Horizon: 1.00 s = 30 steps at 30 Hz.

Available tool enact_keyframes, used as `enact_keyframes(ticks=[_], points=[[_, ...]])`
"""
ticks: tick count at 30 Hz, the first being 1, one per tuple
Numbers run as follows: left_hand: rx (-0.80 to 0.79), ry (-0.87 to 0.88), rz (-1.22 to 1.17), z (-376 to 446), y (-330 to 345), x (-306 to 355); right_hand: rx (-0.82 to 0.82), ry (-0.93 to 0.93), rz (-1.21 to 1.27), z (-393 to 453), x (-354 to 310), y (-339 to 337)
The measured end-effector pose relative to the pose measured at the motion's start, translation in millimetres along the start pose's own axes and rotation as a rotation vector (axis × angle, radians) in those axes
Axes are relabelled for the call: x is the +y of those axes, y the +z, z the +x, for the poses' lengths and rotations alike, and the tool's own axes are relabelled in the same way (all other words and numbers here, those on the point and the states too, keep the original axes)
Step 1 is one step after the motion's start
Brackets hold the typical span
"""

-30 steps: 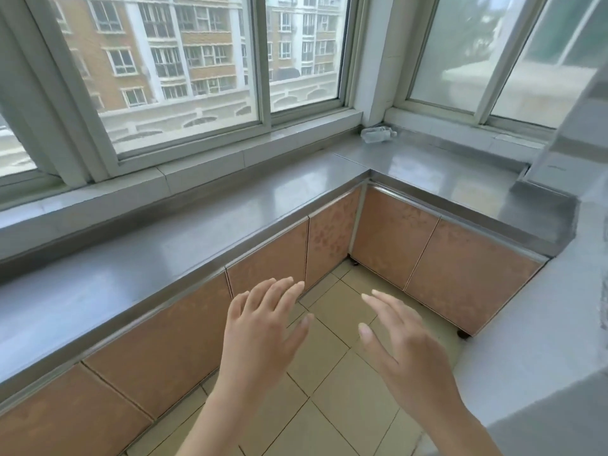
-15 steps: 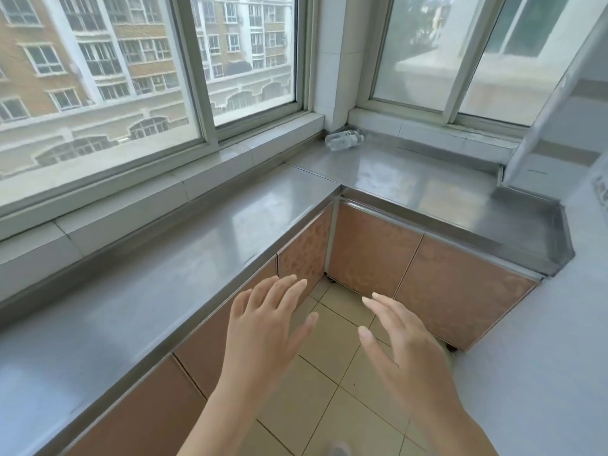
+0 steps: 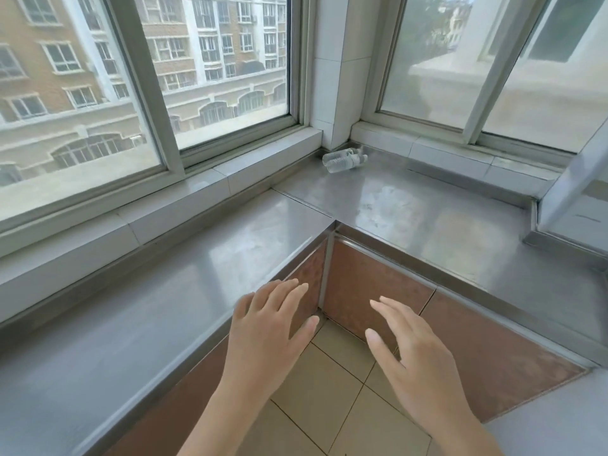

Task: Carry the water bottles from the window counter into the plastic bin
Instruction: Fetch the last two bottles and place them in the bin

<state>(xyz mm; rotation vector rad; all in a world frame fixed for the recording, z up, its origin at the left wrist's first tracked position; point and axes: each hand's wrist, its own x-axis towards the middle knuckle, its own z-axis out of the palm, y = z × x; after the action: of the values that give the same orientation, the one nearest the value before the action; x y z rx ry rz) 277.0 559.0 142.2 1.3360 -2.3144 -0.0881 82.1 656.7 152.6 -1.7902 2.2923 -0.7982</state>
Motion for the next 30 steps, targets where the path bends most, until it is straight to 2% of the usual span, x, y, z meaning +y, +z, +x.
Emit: enact_keyframes(ticks=[9,21,30], points=[[-0.004,-0.051,0.017,131,58,-12,-0.029,-0.013,-0.005,141,45,16],[0.043,0.005,-0.014,343,142,-55,-0.057,0.039,-0.057,349,84,45],[-0.062,0.001,0.017,474,204,-80,-0.120,0.062,0.059,494,126,81]])
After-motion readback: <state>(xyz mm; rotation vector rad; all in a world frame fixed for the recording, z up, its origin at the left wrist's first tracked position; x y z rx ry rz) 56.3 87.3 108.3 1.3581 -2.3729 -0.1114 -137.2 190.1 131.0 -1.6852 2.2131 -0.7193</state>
